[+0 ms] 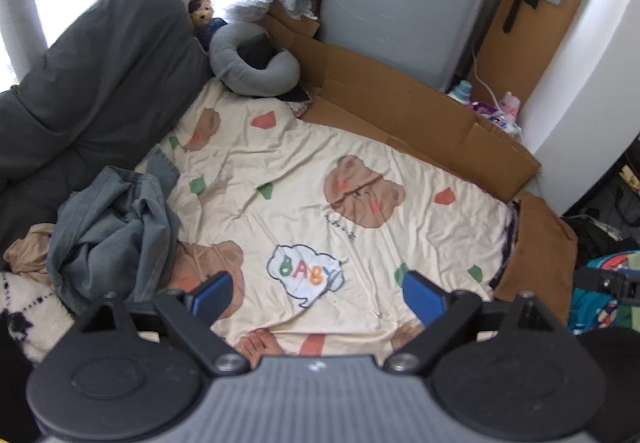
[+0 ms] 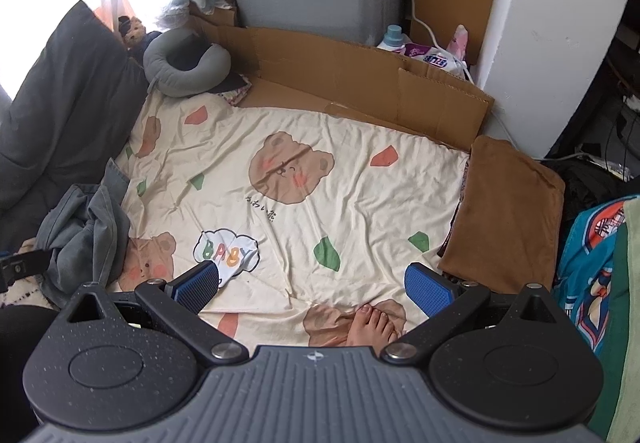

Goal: Fold clothes

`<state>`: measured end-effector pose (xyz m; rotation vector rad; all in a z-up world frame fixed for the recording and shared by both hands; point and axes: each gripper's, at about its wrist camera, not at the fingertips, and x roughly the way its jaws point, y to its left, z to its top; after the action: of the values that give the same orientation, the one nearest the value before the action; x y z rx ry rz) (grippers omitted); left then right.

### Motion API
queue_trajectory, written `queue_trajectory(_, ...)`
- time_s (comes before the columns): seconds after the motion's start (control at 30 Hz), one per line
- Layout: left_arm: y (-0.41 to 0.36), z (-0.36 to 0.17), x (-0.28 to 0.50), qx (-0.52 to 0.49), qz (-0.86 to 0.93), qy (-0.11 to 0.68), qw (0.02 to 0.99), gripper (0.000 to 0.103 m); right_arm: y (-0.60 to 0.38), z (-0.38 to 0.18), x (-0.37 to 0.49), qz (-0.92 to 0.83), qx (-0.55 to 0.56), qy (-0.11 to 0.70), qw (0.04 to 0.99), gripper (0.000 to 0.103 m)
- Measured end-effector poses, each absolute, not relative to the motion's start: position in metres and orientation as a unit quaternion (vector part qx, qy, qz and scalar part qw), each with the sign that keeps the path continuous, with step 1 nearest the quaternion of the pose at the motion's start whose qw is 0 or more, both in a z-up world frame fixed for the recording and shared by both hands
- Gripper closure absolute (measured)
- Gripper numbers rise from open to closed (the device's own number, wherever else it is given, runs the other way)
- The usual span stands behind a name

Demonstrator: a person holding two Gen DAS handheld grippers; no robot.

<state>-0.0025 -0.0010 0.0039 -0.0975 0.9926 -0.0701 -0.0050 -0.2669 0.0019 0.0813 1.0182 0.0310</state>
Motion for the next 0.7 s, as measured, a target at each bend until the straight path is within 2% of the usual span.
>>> queue_trajectory(0.6, 0.022, 0.026, 0.008, -0.048, -0.026, 0.448, 0.892, 0.01, -0.247, 0.023, 0.01, 0.039, 0.036, 0.465, 0.884, 0.001)
queue_trajectory(0.7, 0.03, 0.025, 0.011, -0.056, -0.028, 0.446, 0.893, 0.007, -0.243, 0.023, 0.016, 0.043, 0.037, 0.463, 0.885, 0.001)
